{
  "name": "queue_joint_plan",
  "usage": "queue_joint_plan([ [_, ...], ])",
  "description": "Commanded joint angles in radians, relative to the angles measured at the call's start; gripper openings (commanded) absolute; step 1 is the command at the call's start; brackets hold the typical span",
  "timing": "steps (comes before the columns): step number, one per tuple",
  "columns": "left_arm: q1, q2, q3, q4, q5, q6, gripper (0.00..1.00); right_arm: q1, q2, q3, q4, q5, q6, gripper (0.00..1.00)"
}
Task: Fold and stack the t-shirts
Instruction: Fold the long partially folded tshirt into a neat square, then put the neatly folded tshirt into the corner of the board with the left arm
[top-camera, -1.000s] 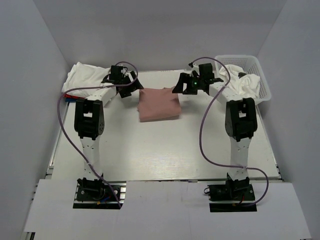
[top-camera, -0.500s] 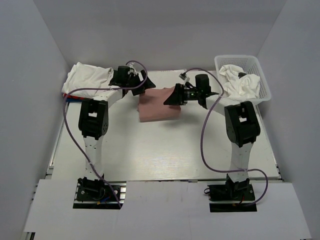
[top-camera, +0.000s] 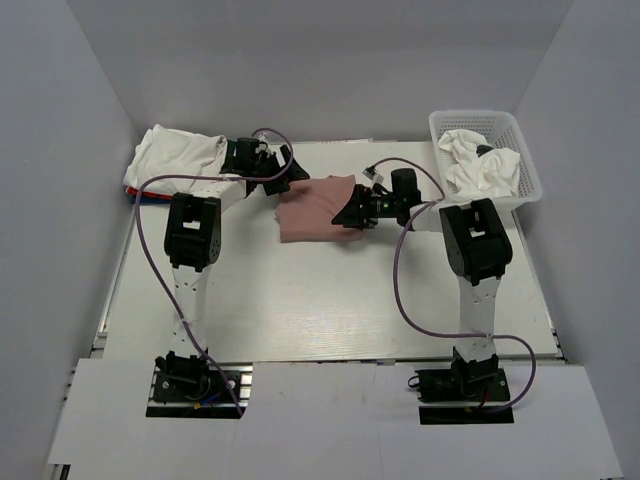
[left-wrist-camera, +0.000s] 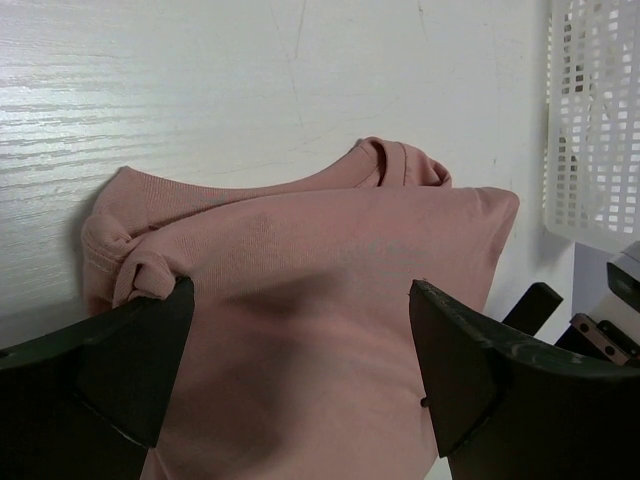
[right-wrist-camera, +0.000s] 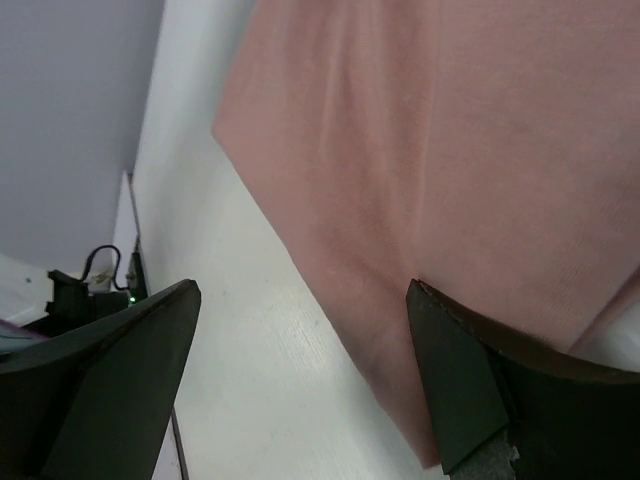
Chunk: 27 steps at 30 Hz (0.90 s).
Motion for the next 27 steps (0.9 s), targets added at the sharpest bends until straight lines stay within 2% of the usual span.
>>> queue_joint_plan([
  [1, 0.008, -0.033, 0.03, -0.034, 0.011, 0.043, 0.99, 0.001, -0.08, 0.031, -0.275, 0.149, -0.166, 0.9],
  [4, -0.003, -0.105, 0.078, -0.108, -0.024, 0.097, 0.99, 0.012, -0.204, 0.03, -0.314, 0.179, -0.209, 0.9],
  [7, -0.014, -0.209, 0.078, -0.189, -0.123, 0.144, 0.99, 0.018, -0.307, 0.001, -0.317, 0.173, -0.217, 0.9],
  [12, -0.014, -0.327, -0.031, -0.287, -0.223, 0.155, 0.99, 0.034, -0.433, -0.077, -0.317, 0.15, -0.216, 0.9],
  [20, -0.014, -0.274, -0.019, -0.467, -0.246, 0.215, 0.99, 0.05, -0.58, -0.141, -0.433, 0.163, -0.292, 0.9],
  [27, -0.035, -0.217, -0.071, -0.441, -0.202, 0.247, 0.99, 0.05, -0.718, -0.232, -0.412, 0.173, -0.294, 0.9],
])
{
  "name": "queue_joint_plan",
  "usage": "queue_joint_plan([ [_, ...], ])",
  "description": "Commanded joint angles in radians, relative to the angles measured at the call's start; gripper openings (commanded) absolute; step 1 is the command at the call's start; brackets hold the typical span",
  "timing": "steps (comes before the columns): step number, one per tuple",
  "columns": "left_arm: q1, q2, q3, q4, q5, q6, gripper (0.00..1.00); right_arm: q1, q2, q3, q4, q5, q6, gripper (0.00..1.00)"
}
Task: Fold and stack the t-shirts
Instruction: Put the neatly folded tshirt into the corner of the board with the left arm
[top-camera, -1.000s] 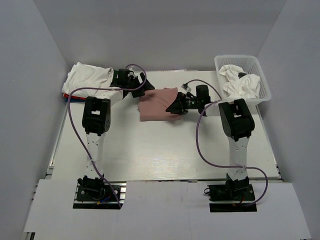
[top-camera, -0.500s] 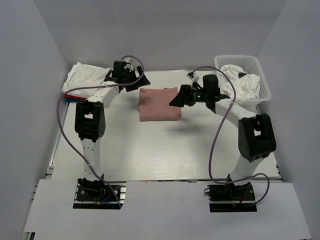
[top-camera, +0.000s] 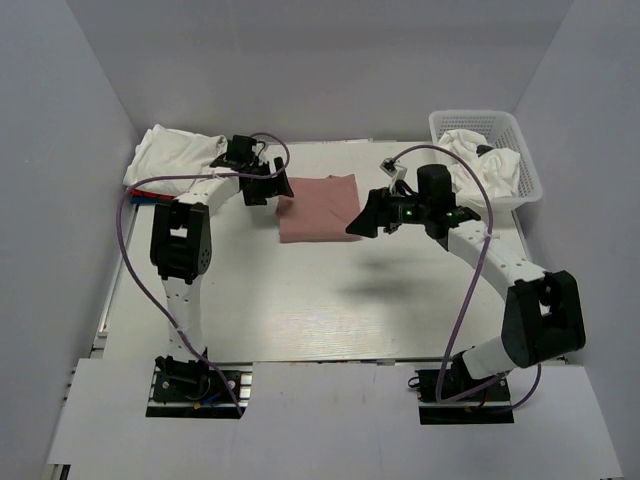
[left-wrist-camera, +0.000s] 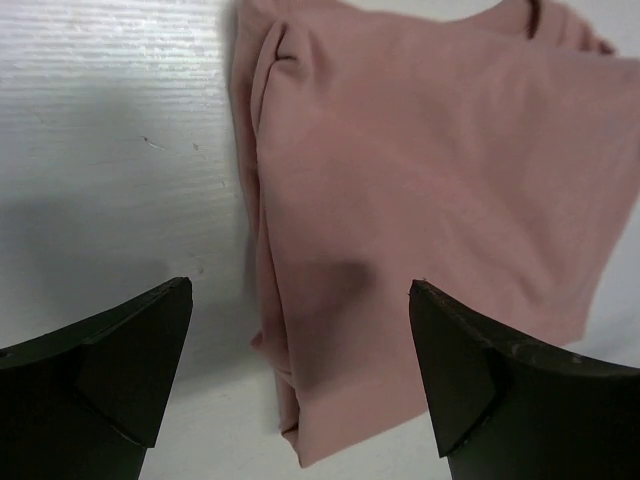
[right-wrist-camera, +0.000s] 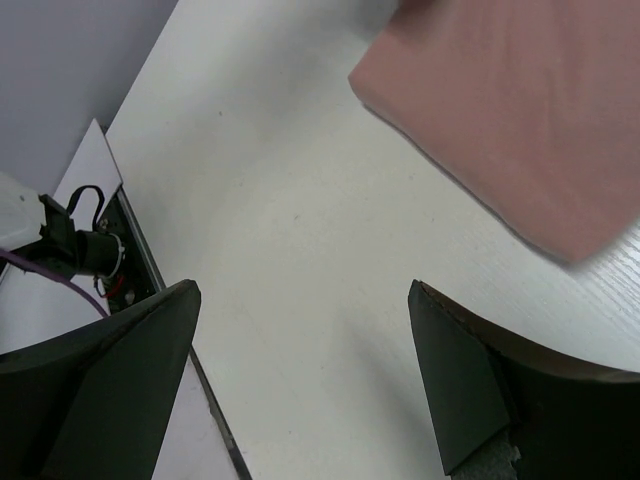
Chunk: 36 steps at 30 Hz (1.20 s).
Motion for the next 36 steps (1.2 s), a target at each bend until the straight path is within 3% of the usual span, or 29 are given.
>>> queue_joint_plan([
  [1, -0.023, 0.018, -0.005, -0.016, 0.024, 0.034, 0.99, 0.004, -0.064, -0.022, 0.009, 0.006, -0.023, 0.9],
  [6, -0.043, 0.098, 0.023, -0.028, 0.033, 0.056, 0.96, 0.001, -0.104, -0.046, 0.0, 0.035, -0.025, 0.9],
  [10, -0.065, 0.121, 0.023, -0.039, 0.048, 0.056, 0.7, 0.002, -0.115, -0.072, 0.004, 0.034, -0.025, 0.9],
  [16, -0.111, 0.13, -0.018, -0.025, -0.022, 0.065, 0.55, -0.001, -0.153, -0.135, 0.108, 0.023, 0.009, 0.9],
  [19, -0.135, 0.13, -0.028, -0.016, -0.092, 0.065, 0.31, -0.001, -0.188, -0.172, 0.16, 0.017, 0.012, 0.9],
  [20, -0.146, 0.13, -0.018, -0.007, -0.135, 0.065, 0.04, -0.001, -0.196, -0.19, 0.176, 0.015, 0.024, 0.9],
  [21, -0.146, 0.13, -0.003, -0.016, -0.157, 0.065, 0.0, -0.001, -0.205, -0.21, 0.214, 0.015, 0.028, 0.9],
  [24, -0.146, 0.139, 0.118, -0.089, -0.218, 0.133, 0.0, -0.004, -0.251, -0.236, 0.216, 0.073, 0.02, 0.9],
  [27, -0.146, 0.084, 0.144, -0.099, -0.307, 0.203, 0.0, -0.002, -0.282, -0.264, 0.208, 0.104, 0.003, 0.9],
  [36, -0.124, -0.183, 0.011, -0.031, -0.369, 0.511, 0.0, -0.005, -0.331, -0.316, 0.216, 0.213, -0.008, 0.9],
])
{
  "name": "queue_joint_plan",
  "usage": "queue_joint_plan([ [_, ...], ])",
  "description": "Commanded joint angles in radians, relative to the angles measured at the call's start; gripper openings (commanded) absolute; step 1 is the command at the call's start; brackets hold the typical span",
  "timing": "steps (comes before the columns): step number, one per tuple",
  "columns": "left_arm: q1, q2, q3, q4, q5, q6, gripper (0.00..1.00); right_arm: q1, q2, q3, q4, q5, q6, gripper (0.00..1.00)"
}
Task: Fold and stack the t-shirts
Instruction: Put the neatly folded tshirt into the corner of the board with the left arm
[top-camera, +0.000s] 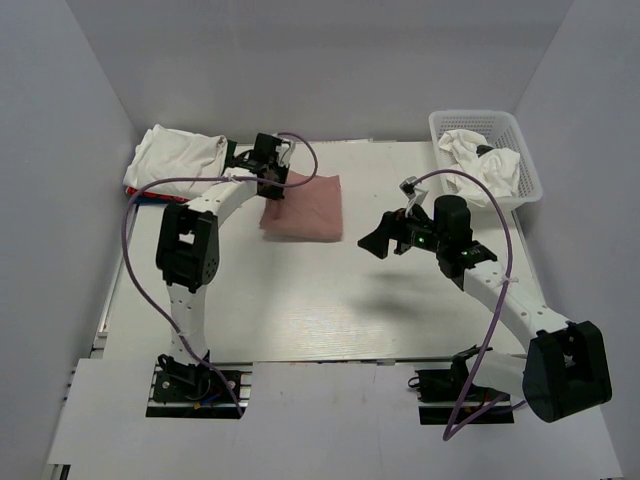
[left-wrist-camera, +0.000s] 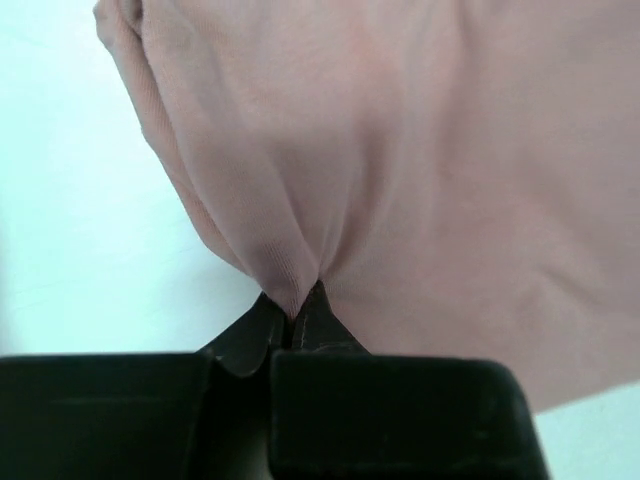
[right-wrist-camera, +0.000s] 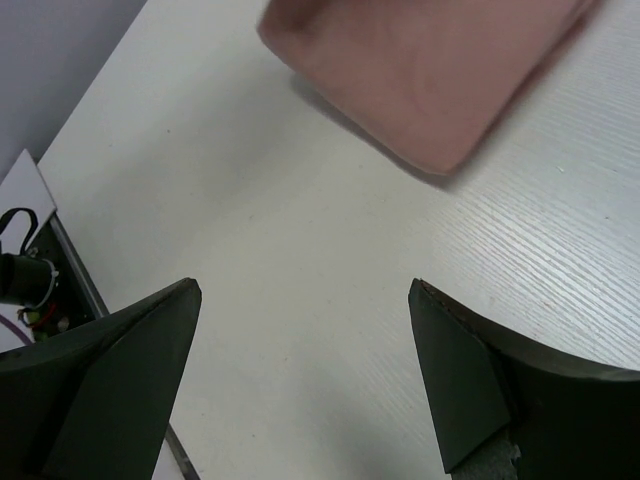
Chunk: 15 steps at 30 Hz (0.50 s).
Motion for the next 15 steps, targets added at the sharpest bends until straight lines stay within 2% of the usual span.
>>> queue_joint_plan([
  [1, 0.012, -0.188, -0.009, 0.028, -0.107, 0.172, 0.0, -0.006, -0.019, -0.015, 0.046, 0.051, -0.017, 0.9],
  [3, 0.012, -0.22, 0.0, 0.007, -0.159, 0.223, 0.0, -0.003, -0.011, -0.014, 0.044, 0.06, -0.023, 0.9],
  [10, 0.021, -0.33, 0.023, -0.006, -0.205, 0.408, 0.0, -0.003, 0.004, -0.012, 0.037, 0.103, -0.038, 0.9],
  [12, 0.04, -0.378, 0.0, 0.028, -0.232, 0.433, 0.0, -0.004, 0.01, -0.013, 0.035, 0.105, -0.04, 0.9],
  [15, 0.067, -0.398, 0.054, -0.017, -0.203, 0.447, 0.0, -0.006, 0.013, -0.011, 0.033, 0.112, -0.037, 0.9],
])
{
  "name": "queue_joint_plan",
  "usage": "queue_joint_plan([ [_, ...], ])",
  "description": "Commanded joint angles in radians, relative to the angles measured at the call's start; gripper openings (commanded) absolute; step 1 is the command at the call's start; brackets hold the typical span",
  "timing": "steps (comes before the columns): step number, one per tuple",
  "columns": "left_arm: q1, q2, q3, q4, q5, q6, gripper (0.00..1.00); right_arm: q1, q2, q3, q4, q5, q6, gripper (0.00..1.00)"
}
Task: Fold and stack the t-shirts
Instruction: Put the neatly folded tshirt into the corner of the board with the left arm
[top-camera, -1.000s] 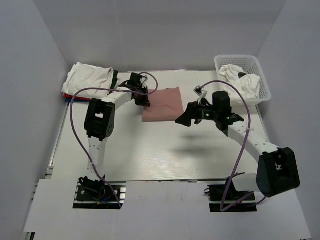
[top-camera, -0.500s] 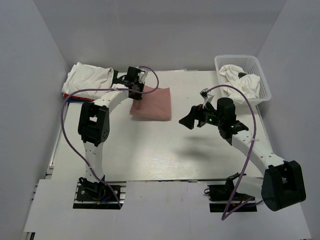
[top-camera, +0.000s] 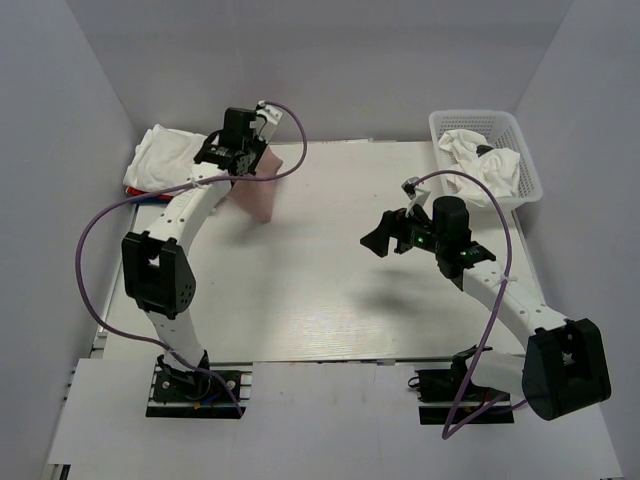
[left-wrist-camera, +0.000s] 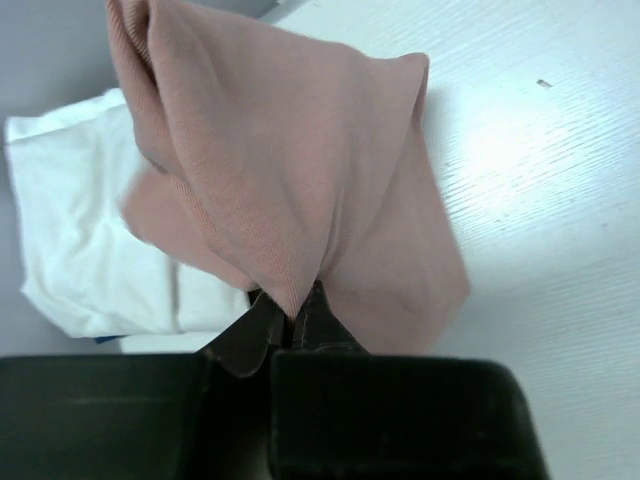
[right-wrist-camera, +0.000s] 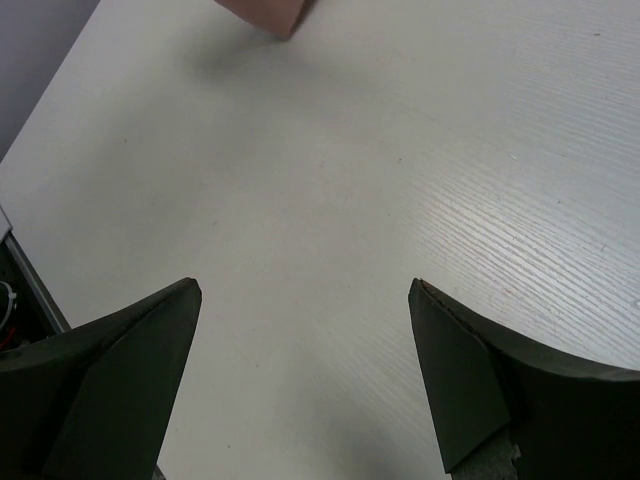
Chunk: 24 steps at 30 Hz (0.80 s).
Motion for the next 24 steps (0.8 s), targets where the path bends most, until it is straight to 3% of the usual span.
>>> queue_joint_plan([
  [1, 0.034, -0.093, 0.087, -0.025, -0.002, 0.067, 0.0, -0.004, 0.002, 0.002, 0.039, 0.024, -0.013, 0.9],
  [5, 0.074, -0.093, 0.167, -0.056, -0.002, 0.111, 0.0, -0.006, 0.014, 0.01, 0.065, 0.007, 0.002, 0.9],
  [12, 0.156, -0.116, 0.176, -0.044, 0.032, 0.188, 0.0, -0.006, 0.024, 0.015, 0.081, -0.007, 0.018, 0.9],
  [16, 0.208, -0.067, 0.255, -0.067, 0.073, 0.188, 0.0, -0.007, 0.031, 0.028, 0.081, -0.011, 0.021, 0.9],
  [24, 0.31, 0.029, 0.264, -0.033, 0.153, 0.188, 0.0, -0.006, 0.103, 0.104, 0.058, -0.01, 0.025, 0.9],
])
